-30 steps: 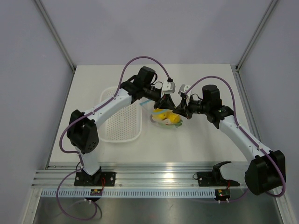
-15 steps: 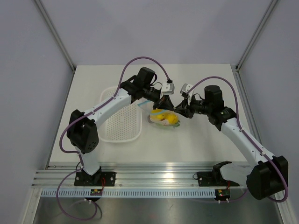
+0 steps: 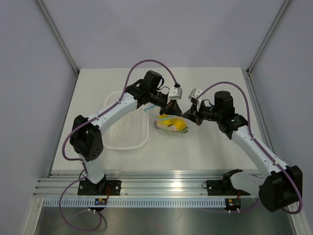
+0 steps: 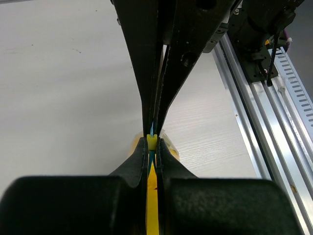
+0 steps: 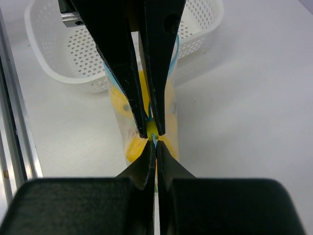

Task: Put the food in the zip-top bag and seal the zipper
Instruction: Zip the zipper food storage bag at the center of the board.

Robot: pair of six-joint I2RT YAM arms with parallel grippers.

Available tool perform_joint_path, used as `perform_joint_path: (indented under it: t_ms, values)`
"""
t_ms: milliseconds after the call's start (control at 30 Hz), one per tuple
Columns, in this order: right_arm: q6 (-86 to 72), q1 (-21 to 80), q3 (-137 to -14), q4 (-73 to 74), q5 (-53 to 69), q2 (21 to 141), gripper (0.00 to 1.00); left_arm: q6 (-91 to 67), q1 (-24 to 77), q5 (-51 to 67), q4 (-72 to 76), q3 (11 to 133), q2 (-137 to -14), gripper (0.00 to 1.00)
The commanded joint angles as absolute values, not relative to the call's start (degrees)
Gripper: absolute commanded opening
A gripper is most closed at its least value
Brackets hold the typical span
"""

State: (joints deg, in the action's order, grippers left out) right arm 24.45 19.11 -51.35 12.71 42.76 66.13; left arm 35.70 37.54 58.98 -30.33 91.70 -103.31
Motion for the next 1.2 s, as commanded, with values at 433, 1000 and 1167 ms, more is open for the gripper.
perform_joint_path:
  t_ms: [433, 1000, 1167]
  values:
    - [20.1, 18.4, -45.4, -5.2, 23.6, 57.6, 0.00, 36.2, 32.3, 61.2, -32.8, 87.0, -101.2, 0.00]
    - [16.8, 14.0, -44.3, -9.4, 14.1, 58.7, 0.00, 31.6, 21.5, 56.7, -29.5, 73.8, -92.0, 0.00]
    - [16.3, 12.9, -44.2, -10.0, 13.9, 59.0, 0.00, 30.2, 19.0, 56.3, -28.0, 70.5, -90.5, 0.00]
